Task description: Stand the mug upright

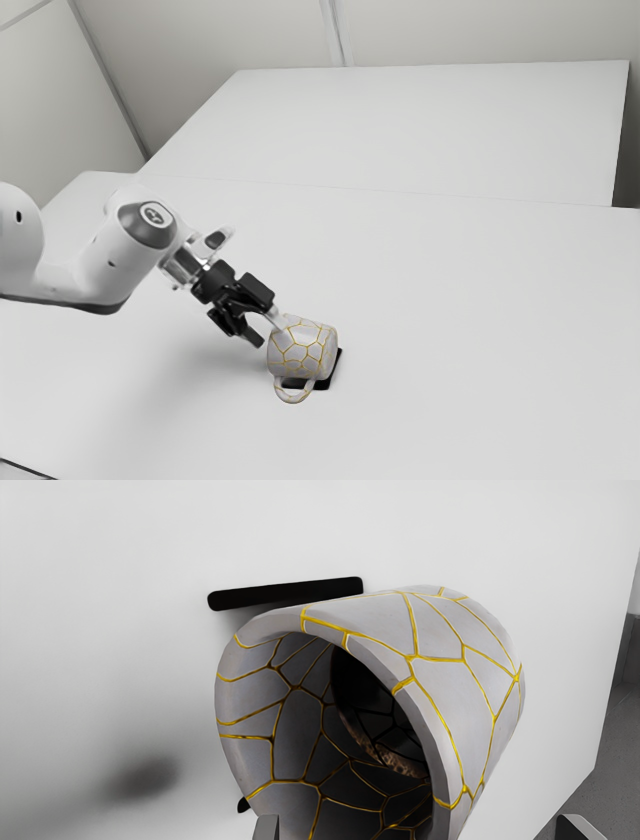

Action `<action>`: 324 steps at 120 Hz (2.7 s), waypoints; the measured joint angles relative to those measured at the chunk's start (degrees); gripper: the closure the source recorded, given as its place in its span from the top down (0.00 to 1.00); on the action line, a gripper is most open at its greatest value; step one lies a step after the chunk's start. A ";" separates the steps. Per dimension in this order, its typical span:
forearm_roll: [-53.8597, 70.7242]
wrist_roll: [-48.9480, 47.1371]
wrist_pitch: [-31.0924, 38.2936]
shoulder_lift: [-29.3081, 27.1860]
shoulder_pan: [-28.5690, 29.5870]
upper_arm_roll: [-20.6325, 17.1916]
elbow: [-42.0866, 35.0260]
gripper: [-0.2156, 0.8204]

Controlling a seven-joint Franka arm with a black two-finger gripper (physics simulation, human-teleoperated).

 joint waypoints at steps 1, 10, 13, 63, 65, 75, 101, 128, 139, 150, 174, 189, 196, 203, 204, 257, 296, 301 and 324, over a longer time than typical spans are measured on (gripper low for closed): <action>-0.31 0.16 0.14 0.03 -0.06 0.00 -0.05 0.79; -2.93 1.48 1.24 0.33 -0.47 0.00 -0.74 0.79; -3.67 1.88 1.56 0.38 -0.58 0.00 -0.95 0.79; -12.75 6.73 4.80 0.55 -2.07 -0.01 -4.15 0.79; -12.97 6.87 4.83 0.55 -2.13 -0.03 -4.17 0.79; -13.98 7.53 4.89 0.52 -2.52 -0.08 -4.16 0.79; -16.28 9.04 4.66 0.25 -3.96 -0.18 -4.20 0.79; -18.80 11.89 3.43 -0.03 -5.10 -0.18 -4.35 0.65; -19.33 12.87 3.20 -0.06 -5.13 -0.19 -4.36 0.42; -20.00 13.72 3.13 -0.07 -5.00 -0.19 -4.36 0.26; -20.94 15.13 3.38 -0.07 -5.16 -0.18 -4.19 0.10; -21.09 15.79 3.79 -0.80 -5.60 -0.25 -3.97 0.07; -21.05 16.03 4.09 -1.56 -5.93 -0.25 -3.94 0.06; -20.96 16.24 4.43 -2.12 -6.14 -0.26 -3.85 0.05; -20.95 16.26 4.50 -2.24 -6.16 -0.26 -3.83 0.05; -0.35 2.71 23.32 -7.36 -11.87 -0.36 -0.55 0.03; 38.59 -30.36 27.34 -7.70 -12.63 -0.39 -0.01 0.03; 41.53 -34.69 27.11 -7.51 -12.73 -0.39 0.01 0.03; 47.88 -52.01 23.95 -5.62 -12.93 -0.33 1.75 0.03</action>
